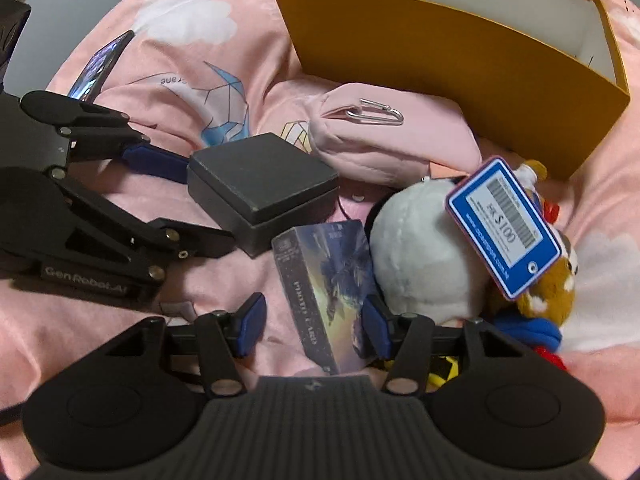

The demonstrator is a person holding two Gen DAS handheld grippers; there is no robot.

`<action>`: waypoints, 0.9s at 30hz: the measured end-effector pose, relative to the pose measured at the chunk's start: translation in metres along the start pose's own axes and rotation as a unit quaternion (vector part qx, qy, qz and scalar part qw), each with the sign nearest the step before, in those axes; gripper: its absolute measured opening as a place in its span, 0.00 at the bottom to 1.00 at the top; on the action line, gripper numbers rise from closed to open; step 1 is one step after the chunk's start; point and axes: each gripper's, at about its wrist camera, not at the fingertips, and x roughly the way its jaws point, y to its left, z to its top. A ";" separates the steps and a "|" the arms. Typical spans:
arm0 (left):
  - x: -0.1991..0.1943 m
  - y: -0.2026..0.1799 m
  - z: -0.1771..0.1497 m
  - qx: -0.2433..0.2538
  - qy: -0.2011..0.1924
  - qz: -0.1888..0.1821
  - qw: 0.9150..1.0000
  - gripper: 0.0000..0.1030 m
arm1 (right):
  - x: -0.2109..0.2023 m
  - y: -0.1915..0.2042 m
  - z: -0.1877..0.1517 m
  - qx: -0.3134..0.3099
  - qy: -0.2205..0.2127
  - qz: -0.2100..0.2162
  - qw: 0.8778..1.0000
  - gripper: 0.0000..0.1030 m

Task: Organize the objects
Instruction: 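Move both tools back to the pile beside the shoebox, then grasp the PHOTO CARD pack with the right gripper while the left grasps the black box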

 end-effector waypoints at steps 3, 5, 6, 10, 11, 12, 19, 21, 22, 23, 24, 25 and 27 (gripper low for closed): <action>-0.004 0.001 0.001 -0.004 -0.018 -0.005 1.000 0.68 | 0.002 0.003 0.002 -0.015 -0.008 -0.030 0.999 0.54; -0.005 0.004 0.004 -0.016 -0.028 -0.013 0.999 0.67 | 0.005 0.005 0.004 -0.025 -0.008 -0.030 0.999 0.50; -0.006 0.006 0.004 -0.022 -0.032 -0.017 0.999 0.67 | 0.006 0.006 0.004 -0.030 -0.006 -0.027 0.999 0.48; -0.007 0.009 0.008 -0.037 -0.049 -0.025 0.998 0.67 | 0.012 0.006 0.007 -0.041 0.000 -0.029 0.999 0.48; -0.007 0.010 0.009 -0.040 -0.049 -0.026 0.998 0.67 | 0.014 0.006 0.007 -0.043 0.003 -0.029 0.999 0.50; -0.006 0.010 0.010 -0.042 -0.047 -0.027 0.998 0.67 | 0.015 0.006 0.009 -0.046 0.003 -0.031 0.998 0.50; -0.011 0.016 0.018 -0.065 -0.073 -0.034 0.995 0.66 | 0.000 0.003 0.014 -0.034 -0.026 -0.034 0.999 0.30; -0.011 0.018 0.022 -0.068 -0.080 -0.034 0.994 0.66 | -0.006 0.001 0.017 -0.026 -0.037 -0.037 0.998 0.26; -0.012 0.019 0.026 -0.071 -0.085 -0.035 0.993 0.66 | -0.010 0.000 0.019 -0.023 -0.044 -0.038 0.998 0.25; -0.012 0.021 0.028 -0.074 -0.089 -0.036 0.993 0.65 | -0.015 -0.001 0.021 -0.018 -0.051 -0.038 0.998 0.24; -0.013 0.022 0.032 -0.077 -0.092 -0.034 0.992 0.64 | -0.020 -0.003 0.023 -0.012 -0.059 -0.035 0.998 0.24; -0.012 0.023 0.035 -0.079 -0.094 -0.031 0.992 0.62 | -0.024 -0.006 0.025 -0.005 -0.066 -0.030 0.997 0.24; -0.010 0.027 0.041 -0.082 -0.097 -0.026 0.992 0.62 | -0.035 -0.013 0.032 0.009 -0.084 -0.020 0.996 0.24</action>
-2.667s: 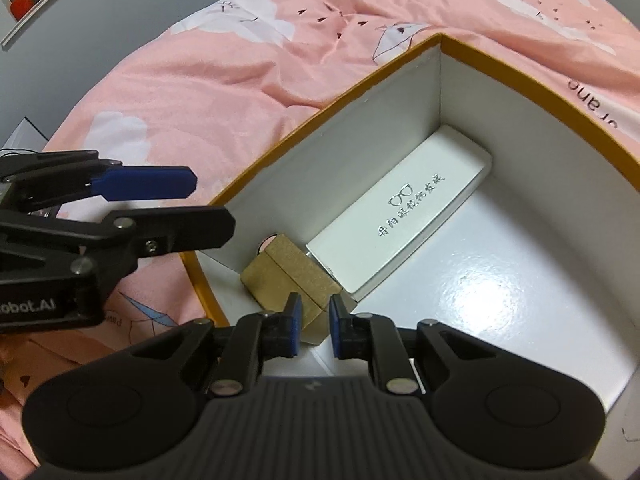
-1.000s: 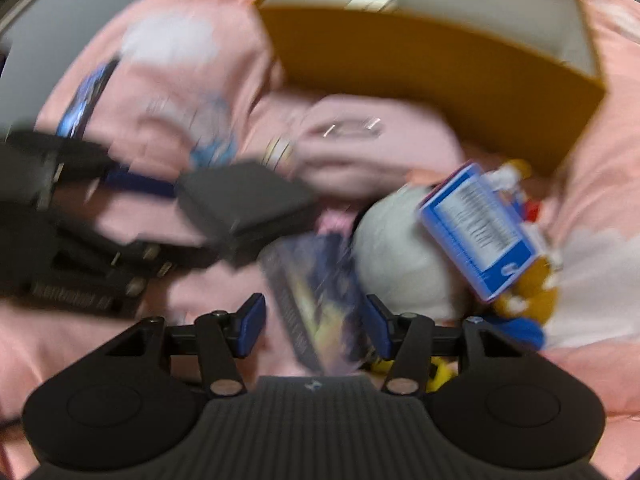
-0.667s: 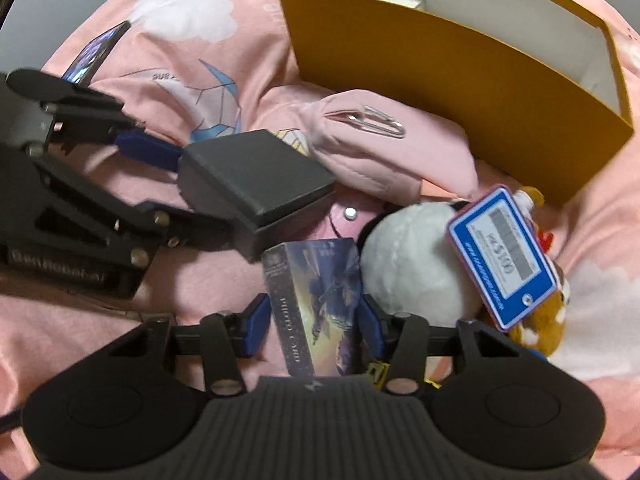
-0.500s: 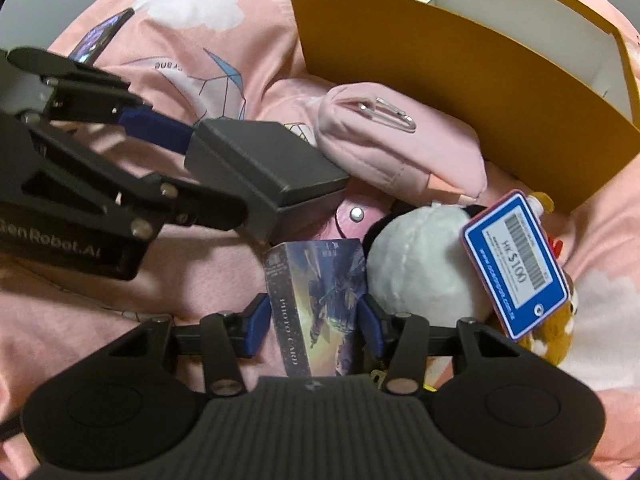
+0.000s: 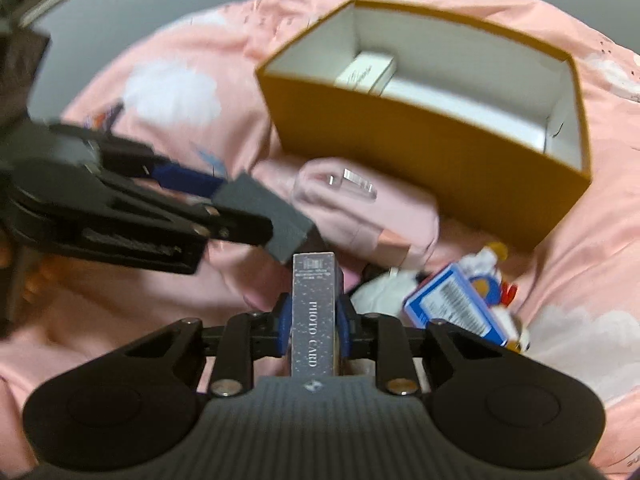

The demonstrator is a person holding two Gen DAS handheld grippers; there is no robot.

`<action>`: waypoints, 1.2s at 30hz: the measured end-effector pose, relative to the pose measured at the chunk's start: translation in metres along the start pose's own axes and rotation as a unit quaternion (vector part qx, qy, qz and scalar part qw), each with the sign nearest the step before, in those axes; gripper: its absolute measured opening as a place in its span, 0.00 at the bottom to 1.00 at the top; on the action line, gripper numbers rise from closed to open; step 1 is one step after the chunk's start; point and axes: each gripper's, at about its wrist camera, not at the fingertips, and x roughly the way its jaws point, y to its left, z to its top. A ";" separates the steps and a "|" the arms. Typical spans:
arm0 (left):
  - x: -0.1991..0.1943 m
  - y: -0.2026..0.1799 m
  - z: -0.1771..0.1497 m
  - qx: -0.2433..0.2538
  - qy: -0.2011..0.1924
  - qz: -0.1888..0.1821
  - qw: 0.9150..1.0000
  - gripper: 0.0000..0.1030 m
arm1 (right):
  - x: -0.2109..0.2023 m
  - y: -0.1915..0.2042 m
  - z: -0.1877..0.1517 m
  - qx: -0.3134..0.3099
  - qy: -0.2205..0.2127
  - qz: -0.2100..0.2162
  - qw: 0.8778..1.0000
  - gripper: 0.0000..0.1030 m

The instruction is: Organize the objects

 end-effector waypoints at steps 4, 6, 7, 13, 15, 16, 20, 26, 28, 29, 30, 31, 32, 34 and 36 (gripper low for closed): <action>0.008 0.010 0.011 -0.020 -0.002 -0.010 1.000 0.61 | -0.006 -0.015 0.015 0.019 -0.022 0.000 1.000 0.23; 0.014 0.015 0.015 -0.030 -0.003 -0.012 0.999 0.60 | -0.002 -0.017 0.022 0.027 -0.027 0.005 0.999 0.23; 0.017 0.018 0.018 -0.034 -0.005 -0.013 0.999 0.60 | 0.000 -0.017 0.026 0.028 -0.031 0.007 0.999 0.23; 0.028 0.022 0.023 -0.034 -0.009 -0.006 0.999 0.60 | 0.014 -0.015 0.036 0.032 -0.034 0.015 0.999 0.23; 0.033 0.025 0.025 -0.037 0.002 0.006 0.999 0.52 | 0.024 -0.019 0.036 0.051 -0.026 0.025 0.998 0.23; 0.038 0.026 0.025 -0.038 0.015 0.024 0.999 0.48 | 0.028 -0.020 0.036 0.060 -0.024 0.030 0.997 0.23; 0.034 0.034 0.020 -0.053 0.016 0.008 0.998 0.50 | 0.030 -0.018 0.036 0.061 -0.028 0.032 0.997 0.23; 0.003 0.037 0.018 -0.045 0.009 -0.006 0.999 0.69 | 0.025 -0.024 0.031 0.069 -0.032 0.032 0.997 0.23; -0.003 0.036 0.015 -0.037 0.013 -0.011 0.999 0.75 | 0.023 -0.024 0.029 0.068 -0.034 0.029 0.997 0.24; -0.005 0.034 0.013 -0.031 0.016 -0.014 0.999 0.75 | 0.022 -0.024 0.029 0.070 -0.035 0.029 0.996 0.24; -0.007 0.032 0.010 -0.023 0.019 -0.016 0.999 0.76 | 0.022 -0.025 0.028 0.073 -0.036 0.030 0.996 0.24; -0.009 0.030 0.006 -0.016 0.018 -0.019 1.000 0.78 | 0.021 -0.026 0.027 0.076 -0.036 0.031 0.996 0.24; -0.010 0.027 0.002 -0.008 0.019 -0.021 1.000 0.79 | 0.021 -0.027 0.026 0.080 -0.036 0.030 0.996 0.24; -0.009 0.021 -0.006 0.013 0.028 -0.021 0.999 0.81 | 0.020 -0.029 0.024 0.086 -0.037 0.027 0.995 0.24; -0.004 0.018 -0.012 0.023 0.041 -0.008 0.999 0.81 | 0.020 -0.032 0.023 0.093 -0.037 0.026 0.995 0.24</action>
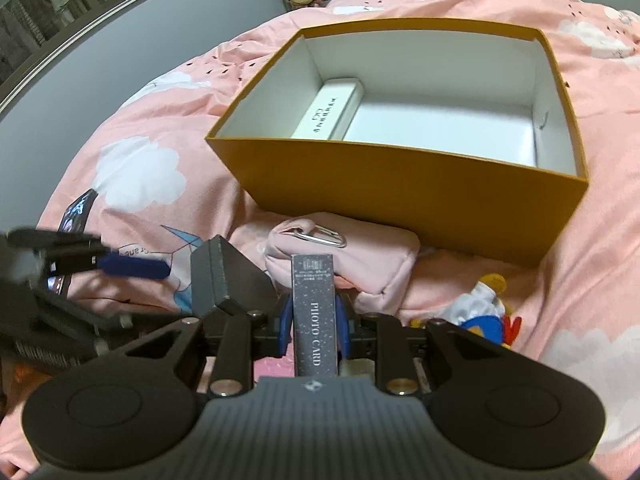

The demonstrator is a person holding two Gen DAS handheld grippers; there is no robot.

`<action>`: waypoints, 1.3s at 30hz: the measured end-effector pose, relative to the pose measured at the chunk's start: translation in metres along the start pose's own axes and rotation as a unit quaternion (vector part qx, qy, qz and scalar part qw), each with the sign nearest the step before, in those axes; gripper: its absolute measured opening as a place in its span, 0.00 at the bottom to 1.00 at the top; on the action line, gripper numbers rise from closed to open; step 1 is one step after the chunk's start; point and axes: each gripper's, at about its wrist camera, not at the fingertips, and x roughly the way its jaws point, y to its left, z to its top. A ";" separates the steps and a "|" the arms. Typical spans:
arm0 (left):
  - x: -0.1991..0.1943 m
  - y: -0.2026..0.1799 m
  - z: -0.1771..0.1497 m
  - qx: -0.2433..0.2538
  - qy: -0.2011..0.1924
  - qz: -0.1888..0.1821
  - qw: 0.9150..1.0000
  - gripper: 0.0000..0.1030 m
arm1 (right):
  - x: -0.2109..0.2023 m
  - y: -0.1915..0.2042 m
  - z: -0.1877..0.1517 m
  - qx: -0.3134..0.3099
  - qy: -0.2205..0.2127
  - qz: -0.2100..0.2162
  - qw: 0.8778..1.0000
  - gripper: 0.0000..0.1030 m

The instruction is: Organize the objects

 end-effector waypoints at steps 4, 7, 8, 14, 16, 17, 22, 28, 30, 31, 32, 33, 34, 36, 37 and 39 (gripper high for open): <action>0.009 -0.004 -0.003 -0.049 -0.003 -0.016 0.999 0.81 | 0.000 0.001 -0.001 -0.003 0.000 -0.002 1.000 0.24; 0.012 -0.006 0.000 -0.080 -0.012 -0.030 0.996 0.80 | -0.001 0.002 -0.002 -0.005 0.001 -0.004 1.000 0.24; 0.013 -0.008 0.001 -0.083 -0.017 -0.025 0.996 0.80 | -0.002 0.002 -0.002 -0.006 0.001 -0.006 1.000 0.24; 0.027 -0.011 0.010 -0.099 -0.027 0.019 0.995 0.74 | -0.005 -0.002 -0.005 -0.001 0.001 -0.016 1.000 0.23; 0.034 -0.013 0.013 -0.104 -0.025 0.028 0.994 0.73 | -0.005 -0.003 -0.005 0.001 0.001 -0.020 1.000 0.21; 0.036 -0.014 0.013 -0.105 -0.024 0.034 0.994 0.73 | -0.005 -0.004 -0.005 0.001 0.001 -0.023 1.000 0.17; 0.046 -0.017 0.013 -0.102 -0.032 0.066 0.992 0.74 | -0.007 -0.010 -0.006 0.016 -0.002 -0.027 1.000 0.16; 0.050 -0.014 0.012 -0.105 -0.037 0.085 0.990 0.64 | -0.001 -0.011 -0.009 0.026 0.013 -0.014 0.999 0.21; 0.045 -0.014 0.011 -0.102 -0.044 0.089 0.990 0.59 | 0.002 -0.015 -0.010 0.037 0.015 -0.006 0.999 0.27; 0.041 -0.015 0.010 -0.098 -0.046 0.092 0.990 0.55 | 0.004 -0.017 -0.010 0.045 0.018 0.000 0.999 0.28; 0.039 -0.016 0.010 -0.095 -0.047 0.095 0.990 0.53 | 0.007 -0.020 -0.010 0.054 0.020 0.006 0.998 0.31; 0.036 -0.015 0.009 -0.093 -0.047 0.096 0.990 0.50 | 0.009 -0.023 -0.010 0.061 0.020 0.014 0.998 0.34; 0.034 -0.014 0.008 -0.093 -0.047 0.096 0.990 0.48 | 0.011 -0.025 -0.009 0.066 0.021 0.019 0.997 0.35; 0.029 -0.013 0.007 -0.093 -0.048 0.098 0.990 0.44 | 0.016 -0.028 -0.008 0.071 0.026 0.027 0.997 0.35; 0.027 -0.011 0.006 -0.093 -0.049 0.099 0.990 0.42 | 0.018 -0.029 -0.008 0.072 0.031 0.031 0.996 0.35; 0.022 -0.007 0.004 -0.100 -0.050 0.098 0.989 0.39 | 0.023 -0.027 -0.008 0.068 0.036 0.034 0.996 0.36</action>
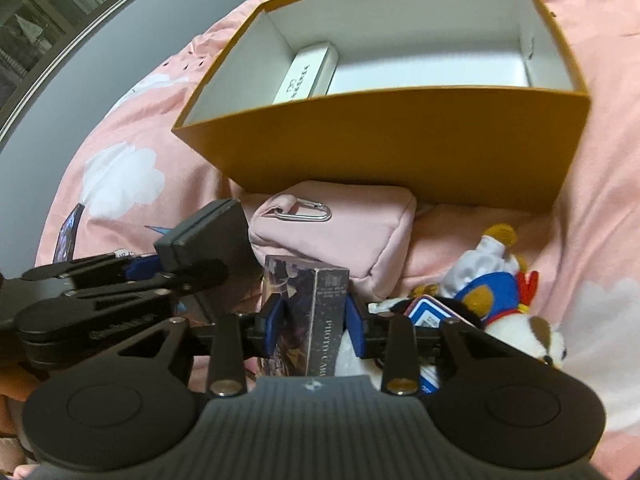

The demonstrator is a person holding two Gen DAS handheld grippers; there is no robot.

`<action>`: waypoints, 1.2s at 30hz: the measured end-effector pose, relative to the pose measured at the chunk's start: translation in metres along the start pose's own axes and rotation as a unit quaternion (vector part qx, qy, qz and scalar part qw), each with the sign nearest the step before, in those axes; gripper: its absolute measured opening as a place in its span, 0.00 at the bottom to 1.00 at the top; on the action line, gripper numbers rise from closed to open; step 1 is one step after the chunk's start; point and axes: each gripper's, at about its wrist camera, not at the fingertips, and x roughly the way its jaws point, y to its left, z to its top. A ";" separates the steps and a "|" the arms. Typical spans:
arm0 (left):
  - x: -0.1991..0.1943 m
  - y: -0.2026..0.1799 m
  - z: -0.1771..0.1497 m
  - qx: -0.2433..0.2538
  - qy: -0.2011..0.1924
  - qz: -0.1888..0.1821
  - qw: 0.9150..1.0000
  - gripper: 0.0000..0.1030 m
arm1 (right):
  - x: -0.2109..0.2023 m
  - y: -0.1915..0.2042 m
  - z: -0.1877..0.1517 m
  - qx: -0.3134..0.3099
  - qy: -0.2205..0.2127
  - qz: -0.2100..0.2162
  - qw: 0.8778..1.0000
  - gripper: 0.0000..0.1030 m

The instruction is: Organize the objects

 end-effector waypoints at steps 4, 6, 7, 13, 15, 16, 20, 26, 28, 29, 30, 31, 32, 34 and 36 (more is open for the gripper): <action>-0.006 0.016 -0.001 -0.025 0.000 -0.021 0.999 0.38 | 0.000 0.006 -0.002 -0.008 0.002 0.000 1.000 0.33; -0.009 0.022 0.000 -0.032 -0.002 -0.029 0.999 0.38 | -0.005 0.007 -0.002 0.000 -0.001 0.005 1.000 0.29; -0.012 0.025 0.000 -0.036 -0.005 -0.034 0.999 0.38 | -0.008 0.007 -0.002 0.002 -0.002 0.009 1.000 0.28; -0.038 0.039 0.014 -0.046 -0.027 -0.073 0.996 0.37 | -0.033 0.023 0.001 -0.029 -0.026 0.010 0.999 0.24; -0.046 0.041 0.021 -0.047 -0.033 -0.086 0.995 0.37 | -0.044 0.028 0.006 -0.041 -0.039 0.013 0.998 0.23; -0.050 0.042 0.025 -0.049 -0.036 -0.096 0.994 0.37 | -0.049 0.030 0.008 -0.044 -0.046 0.016 0.998 0.23; -0.064 0.044 0.045 -0.052 -0.052 -0.134 0.988 0.37 | -0.068 0.029 0.024 -0.048 -0.075 0.027 0.996 0.23; -0.077 0.041 0.092 -0.041 -0.087 -0.163 0.982 0.37 | -0.096 0.022 0.060 -0.048 -0.115 0.035 0.992 0.23; -0.074 0.036 0.111 -0.032 -0.093 -0.172 0.980 0.37 | -0.103 0.020 0.075 -0.053 -0.130 0.032 0.990 0.23; -0.070 0.034 0.119 -0.028 -0.093 -0.171 0.980 0.37 | -0.107 0.019 0.083 -0.056 -0.138 0.029 0.988 0.23; -0.064 0.030 0.129 -0.021 -0.092 -0.169 0.981 0.37 | -0.108 0.018 0.092 -0.060 -0.144 0.025 0.987 0.23; -0.057 0.027 0.137 -0.015 -0.087 -0.168 0.982 0.37 | -0.108 0.016 0.100 -0.061 -0.148 0.021 0.987 0.23; -0.047 0.023 0.146 -0.011 -0.077 -0.168 0.983 0.37 | -0.107 0.013 0.110 -0.060 -0.149 0.018 0.987 0.23; -0.022 0.016 0.163 -0.008 -0.048 -0.174 0.984 0.37 | -0.097 0.005 0.130 -0.054 -0.145 0.011 0.988 0.23; 0.005 0.008 0.177 -0.001 -0.023 -0.166 0.986 0.37 | -0.082 -0.005 0.147 -0.046 -0.133 0.003 0.990 0.23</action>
